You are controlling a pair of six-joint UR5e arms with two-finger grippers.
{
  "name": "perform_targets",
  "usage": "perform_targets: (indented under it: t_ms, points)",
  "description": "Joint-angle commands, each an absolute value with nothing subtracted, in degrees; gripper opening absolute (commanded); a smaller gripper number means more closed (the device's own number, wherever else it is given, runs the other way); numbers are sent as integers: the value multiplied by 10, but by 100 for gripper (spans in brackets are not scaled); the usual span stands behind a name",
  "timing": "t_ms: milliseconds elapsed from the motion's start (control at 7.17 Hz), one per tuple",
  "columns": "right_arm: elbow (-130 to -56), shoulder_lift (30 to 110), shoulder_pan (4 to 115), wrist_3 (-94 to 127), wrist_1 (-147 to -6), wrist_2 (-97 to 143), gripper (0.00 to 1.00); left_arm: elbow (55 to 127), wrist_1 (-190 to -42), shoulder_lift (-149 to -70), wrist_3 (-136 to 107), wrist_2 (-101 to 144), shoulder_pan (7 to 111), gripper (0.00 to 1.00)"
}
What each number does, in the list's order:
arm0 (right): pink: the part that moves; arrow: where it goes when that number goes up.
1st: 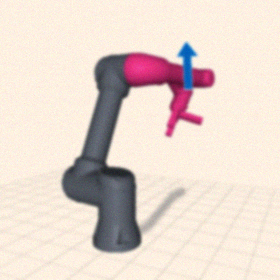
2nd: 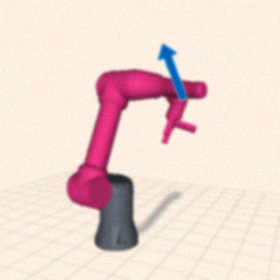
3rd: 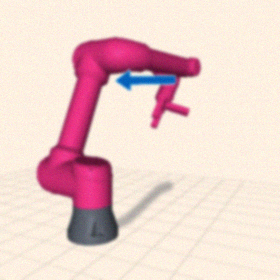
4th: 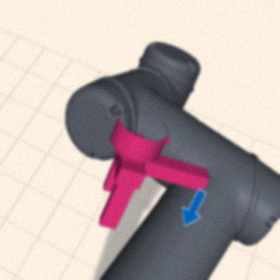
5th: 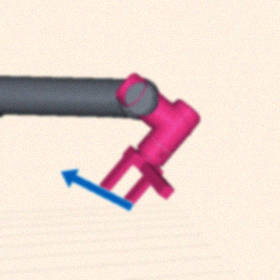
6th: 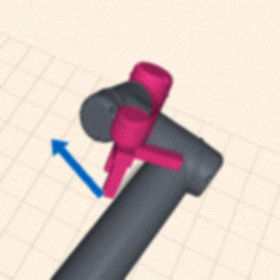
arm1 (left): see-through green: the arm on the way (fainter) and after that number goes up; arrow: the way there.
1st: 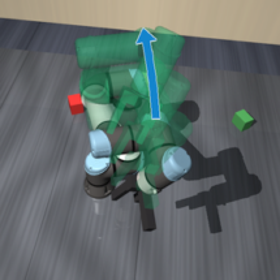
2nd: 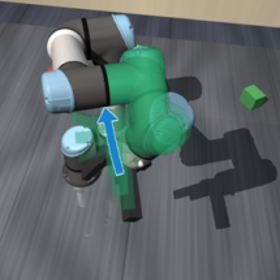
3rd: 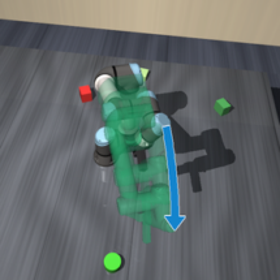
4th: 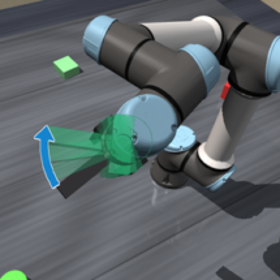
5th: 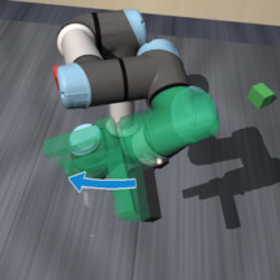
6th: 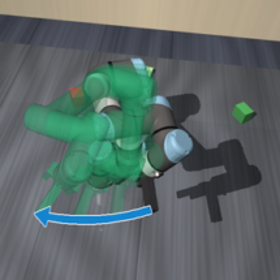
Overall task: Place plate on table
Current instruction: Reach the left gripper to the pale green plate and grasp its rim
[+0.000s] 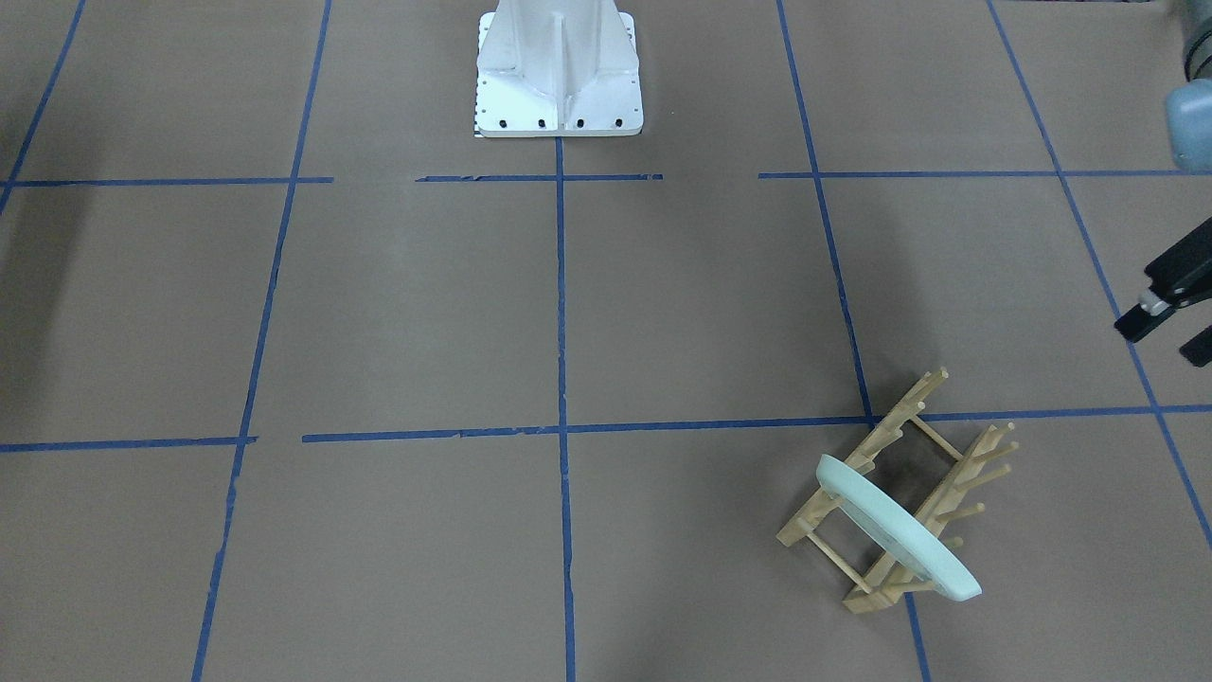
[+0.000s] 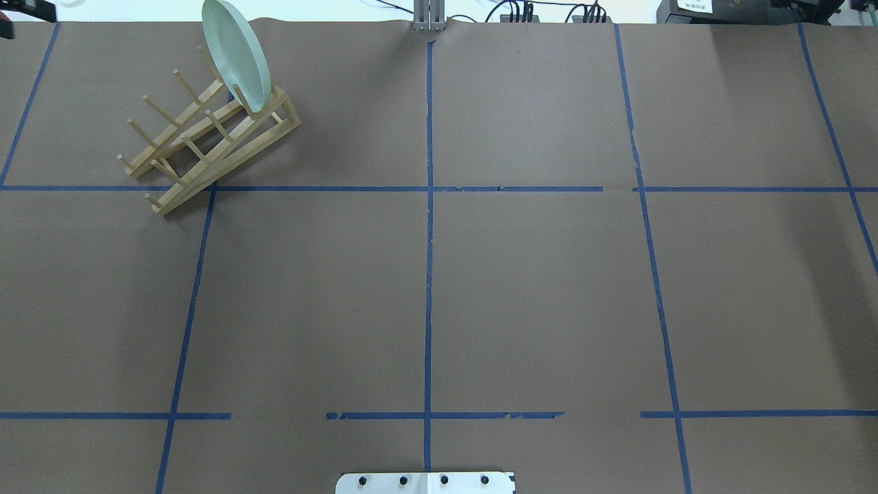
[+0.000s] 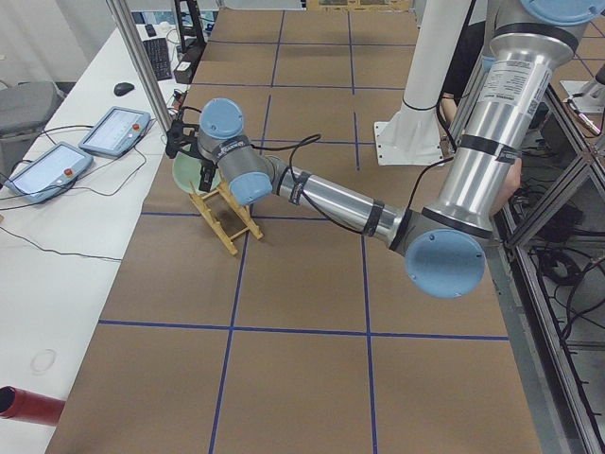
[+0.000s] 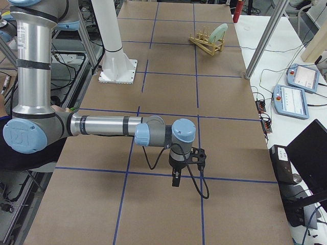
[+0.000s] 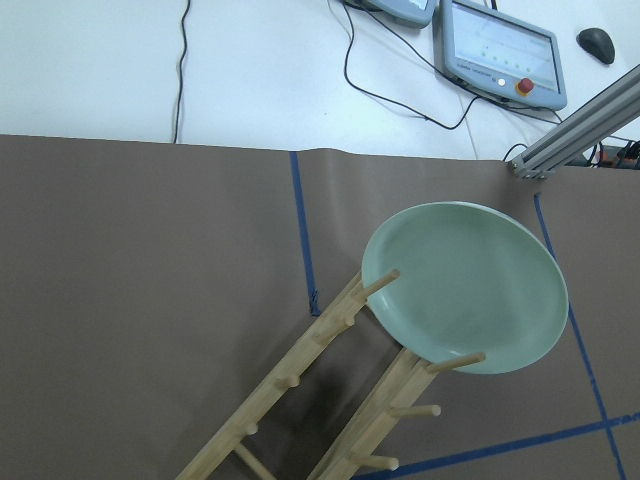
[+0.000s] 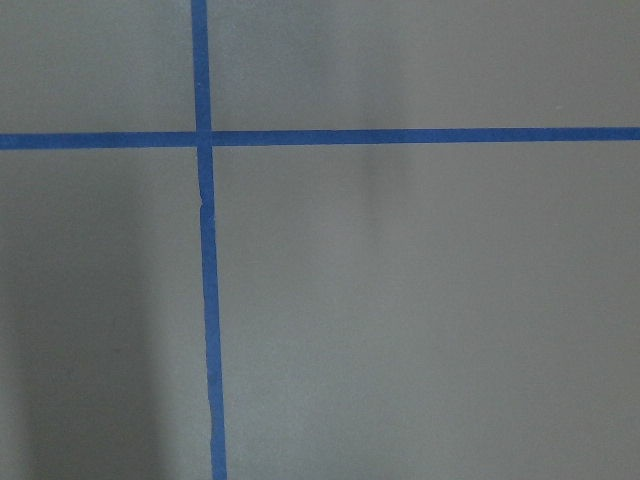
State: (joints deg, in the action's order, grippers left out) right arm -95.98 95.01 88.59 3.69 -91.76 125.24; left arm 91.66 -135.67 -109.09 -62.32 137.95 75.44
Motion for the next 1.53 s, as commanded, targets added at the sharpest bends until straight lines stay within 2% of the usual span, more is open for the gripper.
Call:
perform_targets:
  t_ms: [0, 279, 698, 977, 1395]
  points:
    - [-960, 950, 886, 37, -918, 1252, 100, 886, -1456, -1129, -870, 1300, 674, 100]
    - [-960, 950, 886, 36, -918, 1252, 100, 847, -1554, -1148, -1064, 1149, 630, 100]
    - [-960, 950, 886, 37, -918, 1252, 100, 754, -1556, -1210, -1080, 1116, 606, 100]
    - [-960, 950, 886, 37, -918, 1252, 100, 737, -1556, -1227, -1077, 1116, 602, 91]
    - [-960, 950, 886, 36, -918, 1252, 100, 728, -1556, -1232, -1073, 1116, 597, 66]
